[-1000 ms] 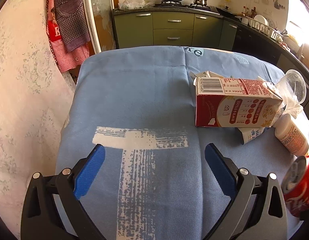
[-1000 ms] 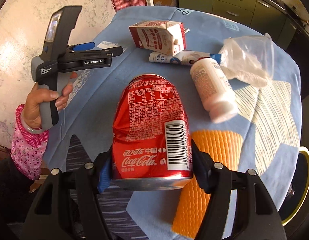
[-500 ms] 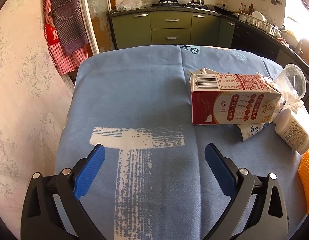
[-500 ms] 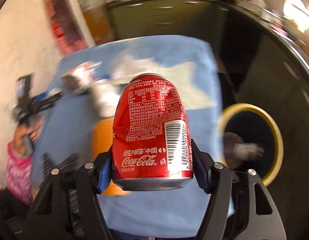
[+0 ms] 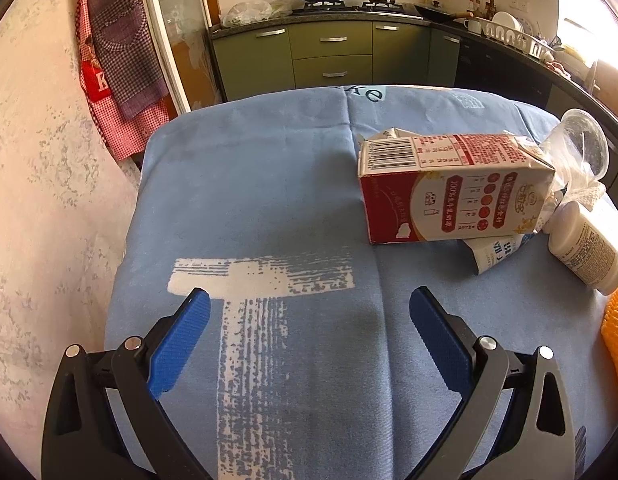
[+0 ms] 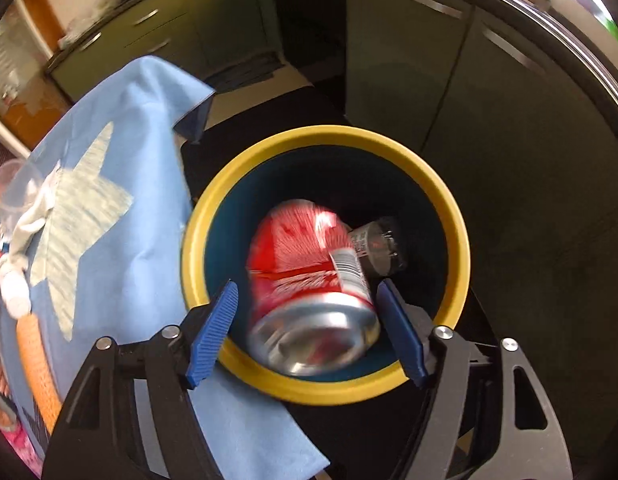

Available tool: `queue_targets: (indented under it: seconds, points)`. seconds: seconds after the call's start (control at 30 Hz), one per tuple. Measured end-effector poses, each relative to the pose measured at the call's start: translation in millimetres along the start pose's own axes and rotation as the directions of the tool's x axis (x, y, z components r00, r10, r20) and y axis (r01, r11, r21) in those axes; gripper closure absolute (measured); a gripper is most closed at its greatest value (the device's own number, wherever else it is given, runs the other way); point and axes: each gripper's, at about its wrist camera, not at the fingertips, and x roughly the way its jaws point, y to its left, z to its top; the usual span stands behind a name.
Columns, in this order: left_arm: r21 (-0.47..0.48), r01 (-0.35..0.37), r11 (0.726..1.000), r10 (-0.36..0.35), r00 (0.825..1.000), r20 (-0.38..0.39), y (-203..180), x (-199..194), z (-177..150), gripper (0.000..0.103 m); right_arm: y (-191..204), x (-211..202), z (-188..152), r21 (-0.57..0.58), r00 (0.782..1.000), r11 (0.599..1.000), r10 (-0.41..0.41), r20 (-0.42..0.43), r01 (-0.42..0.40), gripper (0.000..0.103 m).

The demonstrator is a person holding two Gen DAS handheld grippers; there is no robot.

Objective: Collect trash
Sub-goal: 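Carry the Coca-Cola can over the bin and open the right gripper, then grasp the white pill bottle with the left gripper and lift it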

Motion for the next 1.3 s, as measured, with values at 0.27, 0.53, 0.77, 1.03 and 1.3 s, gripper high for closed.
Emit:
queue_targets:
  seconds: [0.27, 0.53, 0.77, 1.03, 1.3]
  points:
    - [0.064, 0.064, 0.996, -0.065, 0.998, 0.018, -17, -8, -3, 0.005, 4, -11, -25, 0.024, 0.996, 0.996, 0.081, 0.044, -0.082, 0.034]
    - [0.226, 0.228, 0.947, -0.239, 0.971, 0.023, -69, -34, -10, 0.005, 12, -24, -37, -0.017, 0.99, 0.992, 0.129, 0.059, -0.128, 0.033]
    - [0.435, 0.327, 0.839, -0.367, 0.93, 0.009, -138, -62, 2, 0.005, 12, -39, -51, -0.043, 0.985, 0.988, 0.152, 0.087, -0.148, 0.032]
    - [0.453, 0.369, 0.812, -0.391, 0.919, -0.047, -178, -48, 30, 0.005, 9, -42, -62, -0.051, 0.976, 0.979, 0.199, 0.089, -0.196, 0.032]
    - [0.472, 0.405, 0.783, -0.413, 0.906, -0.092, -195, -32, 34, 0.005, 2, -42, -64, -0.04, 0.973, 0.977, 0.213, 0.089, -0.211, 0.031]
